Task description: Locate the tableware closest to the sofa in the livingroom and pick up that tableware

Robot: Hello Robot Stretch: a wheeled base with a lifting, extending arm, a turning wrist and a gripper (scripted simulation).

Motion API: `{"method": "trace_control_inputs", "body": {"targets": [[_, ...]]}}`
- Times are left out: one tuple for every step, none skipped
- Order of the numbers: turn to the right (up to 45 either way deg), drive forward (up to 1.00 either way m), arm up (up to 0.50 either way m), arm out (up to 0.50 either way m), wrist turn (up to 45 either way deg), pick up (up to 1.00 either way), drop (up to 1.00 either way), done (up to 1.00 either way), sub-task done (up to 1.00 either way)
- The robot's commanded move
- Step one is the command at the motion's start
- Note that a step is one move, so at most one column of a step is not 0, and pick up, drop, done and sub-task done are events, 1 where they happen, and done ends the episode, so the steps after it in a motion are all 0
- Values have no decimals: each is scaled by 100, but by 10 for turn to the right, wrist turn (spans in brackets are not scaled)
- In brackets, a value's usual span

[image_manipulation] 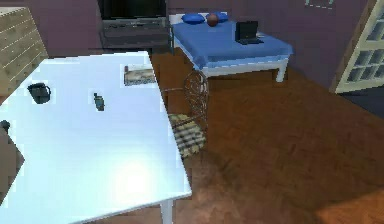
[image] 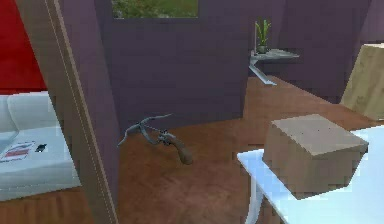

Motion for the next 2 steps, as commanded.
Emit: {"method": "trace_control_inputs", "body": {"targets": [[0,10,0,0,0,0,0,0,0],[-450,0,0,0,0,0,0,0,0]]}}
